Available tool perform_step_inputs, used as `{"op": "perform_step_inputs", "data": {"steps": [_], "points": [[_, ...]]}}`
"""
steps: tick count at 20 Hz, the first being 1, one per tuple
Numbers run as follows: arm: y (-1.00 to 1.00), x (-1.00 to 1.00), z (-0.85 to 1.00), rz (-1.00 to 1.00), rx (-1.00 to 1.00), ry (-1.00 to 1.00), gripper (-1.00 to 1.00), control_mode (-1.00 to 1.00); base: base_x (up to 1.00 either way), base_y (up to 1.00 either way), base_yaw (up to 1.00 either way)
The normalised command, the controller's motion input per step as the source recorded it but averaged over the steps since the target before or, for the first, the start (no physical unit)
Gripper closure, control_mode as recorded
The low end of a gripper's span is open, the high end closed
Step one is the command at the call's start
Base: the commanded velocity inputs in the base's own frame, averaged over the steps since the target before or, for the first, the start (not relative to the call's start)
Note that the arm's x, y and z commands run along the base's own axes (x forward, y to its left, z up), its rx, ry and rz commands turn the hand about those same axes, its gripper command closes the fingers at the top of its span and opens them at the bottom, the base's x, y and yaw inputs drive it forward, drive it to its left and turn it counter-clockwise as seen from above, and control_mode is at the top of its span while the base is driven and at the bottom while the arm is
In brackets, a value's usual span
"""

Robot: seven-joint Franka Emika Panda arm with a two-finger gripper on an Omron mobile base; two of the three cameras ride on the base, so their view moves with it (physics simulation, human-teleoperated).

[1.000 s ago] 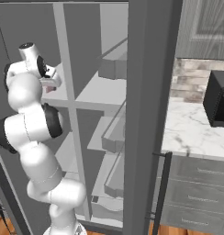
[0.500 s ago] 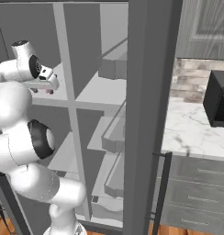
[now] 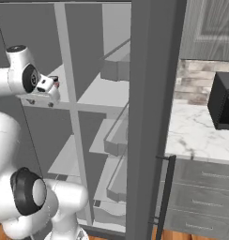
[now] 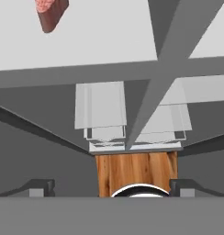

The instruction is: There's a steak in the fridge that needs to be moved to the freezer for freezing. Pick up the steak from the fridge, place it on any shelf in the freezer, and close the fridge and freezer doors when done.

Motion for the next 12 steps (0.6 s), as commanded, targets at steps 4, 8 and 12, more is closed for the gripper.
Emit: {"op": "perform_step_inputs", "data": {"steps": [4,8,12], "points": [[-0.66,-0.88,0.0,0.0,0.0,-0.02,-1.0,-1.0,0.0,0.0,0.0],[-0.71,-0.49,0.01,0.0,0.0,0.0,-1.0,-1.0,0.0,0.0,0.0],[-0.68,-0.34,0.01,0.01,-0.01,-0.03,-1.0,-1.0,0.0,0.0,0.0]]}}
